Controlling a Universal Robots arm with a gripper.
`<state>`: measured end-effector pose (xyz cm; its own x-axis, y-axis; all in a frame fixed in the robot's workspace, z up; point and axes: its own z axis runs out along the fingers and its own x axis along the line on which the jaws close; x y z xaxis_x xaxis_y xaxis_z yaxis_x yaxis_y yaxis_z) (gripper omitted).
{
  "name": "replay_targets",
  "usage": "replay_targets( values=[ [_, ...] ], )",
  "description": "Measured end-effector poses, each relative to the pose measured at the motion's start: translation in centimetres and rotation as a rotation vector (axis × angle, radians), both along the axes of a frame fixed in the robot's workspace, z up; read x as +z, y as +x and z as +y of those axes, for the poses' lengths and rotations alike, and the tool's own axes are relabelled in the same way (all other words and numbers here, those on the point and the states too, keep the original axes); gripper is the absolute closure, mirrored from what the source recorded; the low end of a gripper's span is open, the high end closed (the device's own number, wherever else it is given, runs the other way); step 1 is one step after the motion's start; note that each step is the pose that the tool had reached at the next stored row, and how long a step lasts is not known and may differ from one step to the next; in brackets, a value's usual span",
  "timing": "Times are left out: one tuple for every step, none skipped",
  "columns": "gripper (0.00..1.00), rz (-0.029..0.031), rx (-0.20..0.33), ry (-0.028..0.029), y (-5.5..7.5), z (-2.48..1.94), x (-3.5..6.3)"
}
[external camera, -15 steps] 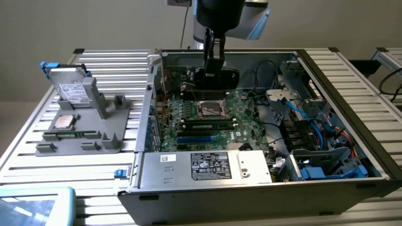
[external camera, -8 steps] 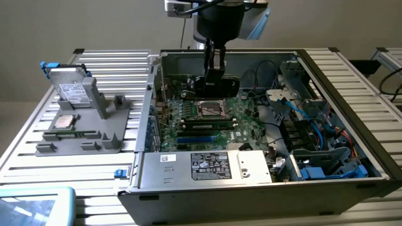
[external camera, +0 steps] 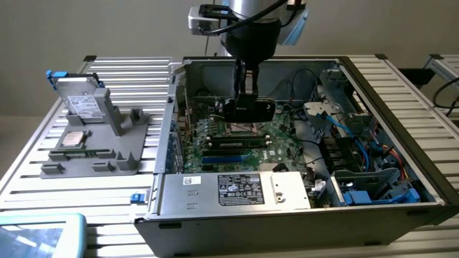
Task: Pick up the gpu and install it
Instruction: 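Insert the gpu into the slot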
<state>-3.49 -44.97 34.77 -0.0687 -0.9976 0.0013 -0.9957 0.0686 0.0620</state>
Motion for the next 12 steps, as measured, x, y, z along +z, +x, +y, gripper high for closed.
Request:
replay_targets(
  values=[
    [0.73,-0.0004,0.0,-0.0013,0.0,-0.07,-0.12],
    [0.73,-0.0007,-0.001,-0.0035,0.0,-0.11,-0.22],
    [0.73,-0.001,-0.001,-0.0071,0.0,-0.13,-0.3],
    [0.73,-0.0012,-0.001,-0.0116,0.0,-0.14,-0.37],
    [0.73,-0.0015,-0.001,-0.016,0.0,-0.15,-0.44],
    [0.73,-0.0019,-0.001,-0.0209,0.0,-0.16,-0.52],
    [0.73,-0.0023,-0.001,-0.0256,0.0,-0.16,-0.61],
    [0.73,-0.0025,-0.001,-0.0301,0.0,-0.16,-0.68],
    [0.73,-0.0026,-0.001,-0.0335,0.0,-0.17,-0.81],
    [0.73,-0.0027,-0.001,-0.0352,0.0,-0.16,-0.97],
    [0.73,-0.0026,-0.001,-0.0363,0.0,-0.16,-1.15],
    [0.73,-0.0026,-0.001,-0.0375,0.0,-0.16,-1.34]
  ],
)
